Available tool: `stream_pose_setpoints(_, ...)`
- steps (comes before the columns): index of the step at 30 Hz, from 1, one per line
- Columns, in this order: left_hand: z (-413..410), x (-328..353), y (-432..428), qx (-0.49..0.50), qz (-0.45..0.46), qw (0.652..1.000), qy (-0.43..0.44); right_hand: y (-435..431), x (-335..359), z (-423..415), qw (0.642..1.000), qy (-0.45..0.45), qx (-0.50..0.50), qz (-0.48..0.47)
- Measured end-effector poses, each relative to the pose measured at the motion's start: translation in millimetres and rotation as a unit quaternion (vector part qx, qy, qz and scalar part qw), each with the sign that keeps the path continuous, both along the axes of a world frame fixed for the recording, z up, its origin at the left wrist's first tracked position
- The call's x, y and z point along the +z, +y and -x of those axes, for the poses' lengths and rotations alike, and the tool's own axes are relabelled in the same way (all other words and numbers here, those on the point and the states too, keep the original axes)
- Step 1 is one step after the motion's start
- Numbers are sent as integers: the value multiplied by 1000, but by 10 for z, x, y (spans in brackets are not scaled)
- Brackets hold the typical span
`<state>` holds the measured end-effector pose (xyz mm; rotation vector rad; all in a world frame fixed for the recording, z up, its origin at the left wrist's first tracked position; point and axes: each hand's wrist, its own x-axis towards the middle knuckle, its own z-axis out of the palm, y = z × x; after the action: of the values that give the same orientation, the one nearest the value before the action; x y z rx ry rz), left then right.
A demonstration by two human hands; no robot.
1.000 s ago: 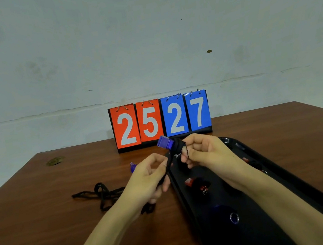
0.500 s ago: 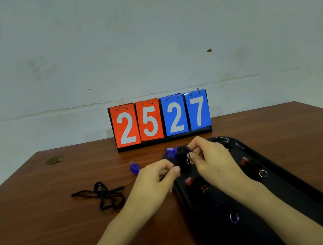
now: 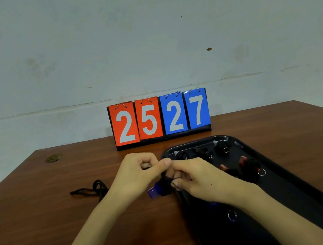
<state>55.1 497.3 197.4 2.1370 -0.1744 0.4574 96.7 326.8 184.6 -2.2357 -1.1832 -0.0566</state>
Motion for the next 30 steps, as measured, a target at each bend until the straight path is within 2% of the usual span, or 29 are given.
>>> stream_pose_setpoints(5,-2,24,25,-15,79,997,9,-21,127,44,982,159,78,-64)
stream_pose_setpoints(8,-3,17,13,-31,108,993,20,-40,188,63,966,210,108,-108)
stream_pose_setpoints(12,0,28,-17,-4,164,986,42,-65,241,69,938,280,93,-179)
stream_pose_setpoints(15,21,30,-42,-23,213,975,54,-67,224,57,917,323,68,-225)
stream_pose_setpoints(21,4,-66,-96,-41,177,983,38,-83,230,-11,852,391,3,-349)
stream_pose_setpoints(24,-17,-159,-146,-24,110,994,12,-68,208,-33,841,393,-42,-370)
stream_pose_setpoints(26,-27,-239,-172,6,34,999,-14,-51,192,-37,853,366,-77,-364)
stream_pose_setpoints(30,-27,-323,-193,46,-69,996,-40,-17,125,-28,929,141,-204,-277)
